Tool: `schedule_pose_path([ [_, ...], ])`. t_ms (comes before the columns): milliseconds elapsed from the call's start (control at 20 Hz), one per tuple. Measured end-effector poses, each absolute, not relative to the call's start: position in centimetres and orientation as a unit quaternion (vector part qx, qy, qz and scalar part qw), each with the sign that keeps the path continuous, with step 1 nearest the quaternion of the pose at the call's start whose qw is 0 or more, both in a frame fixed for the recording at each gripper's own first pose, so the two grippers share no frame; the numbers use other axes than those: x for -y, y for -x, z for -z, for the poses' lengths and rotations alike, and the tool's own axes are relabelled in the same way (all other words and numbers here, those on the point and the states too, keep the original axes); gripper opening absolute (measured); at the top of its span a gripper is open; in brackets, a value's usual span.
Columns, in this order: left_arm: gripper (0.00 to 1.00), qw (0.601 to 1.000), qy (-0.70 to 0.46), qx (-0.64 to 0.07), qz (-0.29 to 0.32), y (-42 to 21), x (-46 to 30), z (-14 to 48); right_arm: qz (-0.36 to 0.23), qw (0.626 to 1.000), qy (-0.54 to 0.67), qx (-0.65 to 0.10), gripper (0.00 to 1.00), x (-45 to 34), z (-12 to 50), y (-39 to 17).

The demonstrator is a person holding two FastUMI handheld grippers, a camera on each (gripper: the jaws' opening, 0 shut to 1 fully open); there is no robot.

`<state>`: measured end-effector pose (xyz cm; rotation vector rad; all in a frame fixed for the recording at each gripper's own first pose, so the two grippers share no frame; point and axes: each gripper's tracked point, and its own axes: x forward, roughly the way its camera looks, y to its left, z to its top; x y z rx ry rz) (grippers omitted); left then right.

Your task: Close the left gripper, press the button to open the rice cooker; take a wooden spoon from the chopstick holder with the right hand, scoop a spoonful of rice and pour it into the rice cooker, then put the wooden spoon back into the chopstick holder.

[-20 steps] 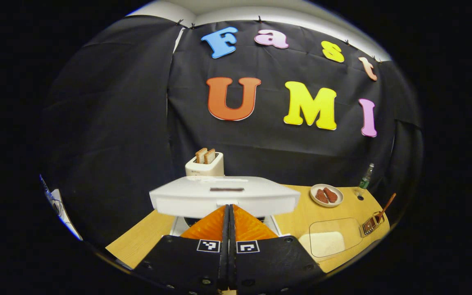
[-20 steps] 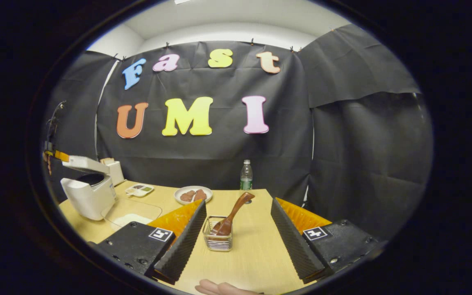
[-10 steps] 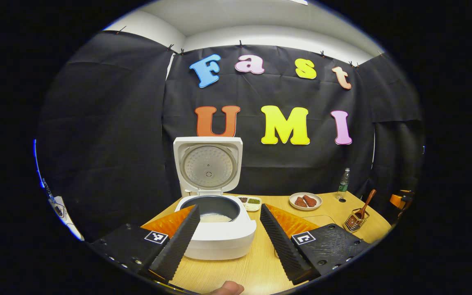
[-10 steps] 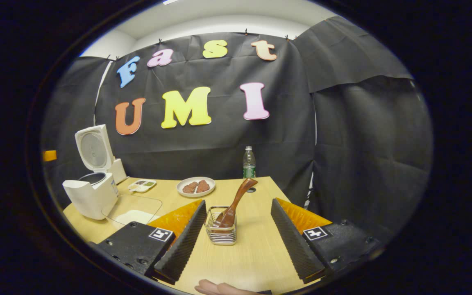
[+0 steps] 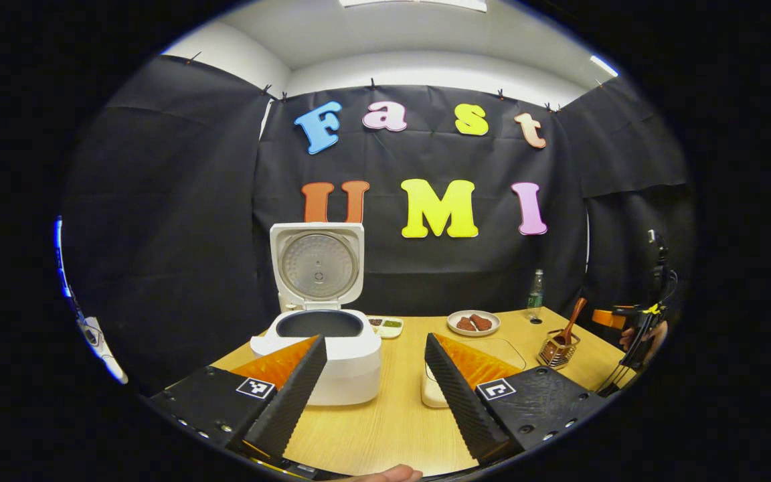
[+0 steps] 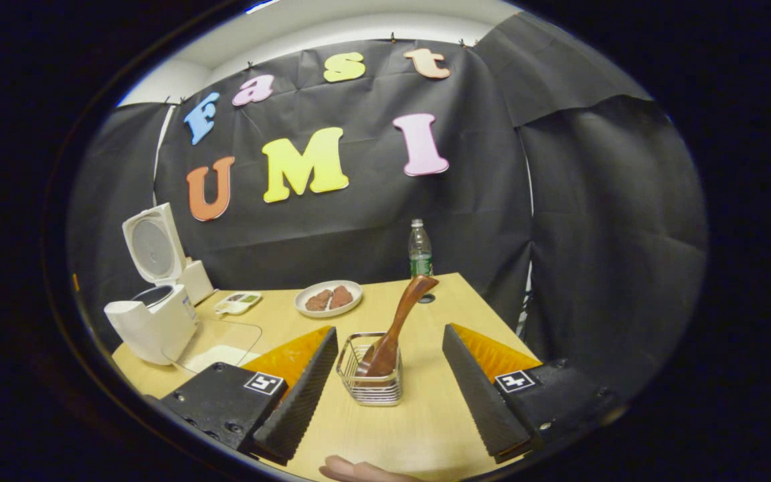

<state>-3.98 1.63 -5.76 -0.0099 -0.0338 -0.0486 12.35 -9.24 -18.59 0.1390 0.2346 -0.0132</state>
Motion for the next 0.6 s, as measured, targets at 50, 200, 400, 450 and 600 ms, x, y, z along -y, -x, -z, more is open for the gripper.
schedule_pose_path([
  [50, 0.94, 1.0, 0.009, 0.014, 0.025, 4.3, -1.6, 6.1, 0.006, 0.99, -0.076, -0.119, 0.96, 9.3, 19.1, -13.4],
  [200, 0.94, 1.0, 0.008, 0.023, 0.016, 5.0, -2.5, 6.2, -0.004, 0.987, -0.097, -0.132, 0.96, 8.5, 20.4, -16.2],
  [400, 0.94, 0.999, -0.004, 0.042, 0.021, 5.3, -2.4, 5.8, 0.006, 0.983, -0.121, -0.136, 0.98, 8.7, 22.1, -20.4],
  [450, 0.94, 0.999, -0.008, 0.047, 0.024, 5.4, -2.3, 5.8, 0.011, 0.982, -0.128, -0.141, 0.98, 8.6, 22.9, -21.3],
  [600, 0.94, 0.998, -0.009, 0.047, 0.043, 5.2, -1.3, 6.4, 0.02, 0.977, -0.148, -0.151, 0.98, 8.8, 24.5, -23.5],
])
